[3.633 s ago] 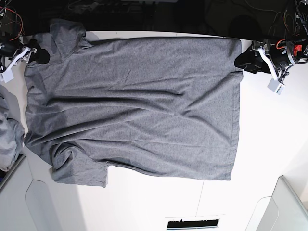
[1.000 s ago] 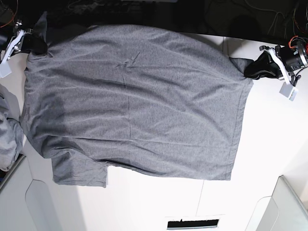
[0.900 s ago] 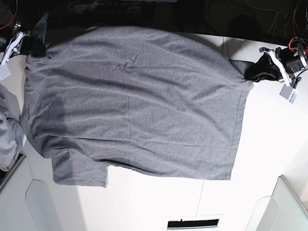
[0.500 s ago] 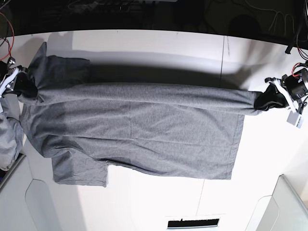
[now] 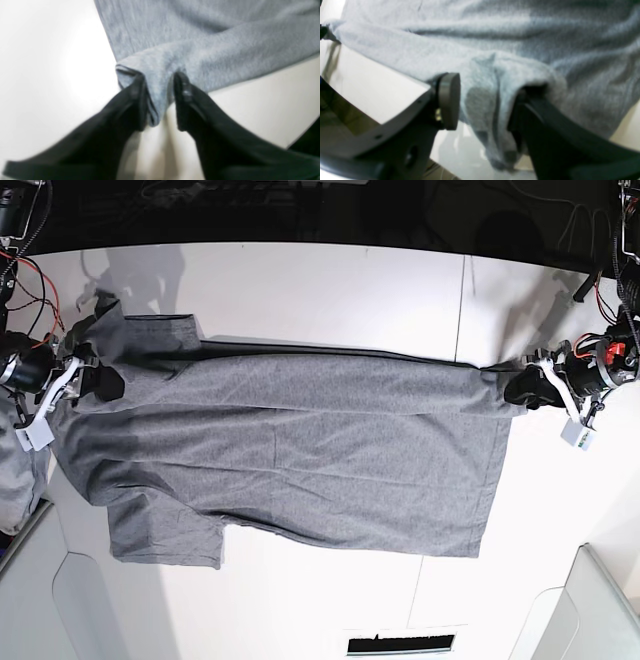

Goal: Layout the t-shirt on the table in an organized manner, then fold the t-shirt properly
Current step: 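Lift the grasped edge and fold it over the shirt body with both grippers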

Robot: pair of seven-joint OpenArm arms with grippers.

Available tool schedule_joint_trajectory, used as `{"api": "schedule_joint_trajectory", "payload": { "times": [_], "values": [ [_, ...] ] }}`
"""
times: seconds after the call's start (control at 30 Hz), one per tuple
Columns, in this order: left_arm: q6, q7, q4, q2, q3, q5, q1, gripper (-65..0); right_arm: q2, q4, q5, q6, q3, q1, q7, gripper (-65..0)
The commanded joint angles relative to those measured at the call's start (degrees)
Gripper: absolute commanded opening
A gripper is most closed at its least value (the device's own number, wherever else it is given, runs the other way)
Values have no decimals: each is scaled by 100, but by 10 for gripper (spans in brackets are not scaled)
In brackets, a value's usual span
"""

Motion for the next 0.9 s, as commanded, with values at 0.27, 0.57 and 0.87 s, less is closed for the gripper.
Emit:
{"api": "schedule_joint_trajectory", "payload": {
  "times": [0.27, 0.57, 0.87],
  "values": [
    [-52, 435, 1338, -332, -179, -863, 310, -430, 133, 72, 90, 2, 2039, -448, 42, -366],
    [-52, -55, 1458, 232, -175, -146, 262, -430, 175, -1263, -531, 13, 2149, -656, 964, -366],
    [-52, -656, 1119, 468, -155, 160, 256, -430, 131, -1998, -243, 55, 1609, -634, 1016, -366]
  ]
}}
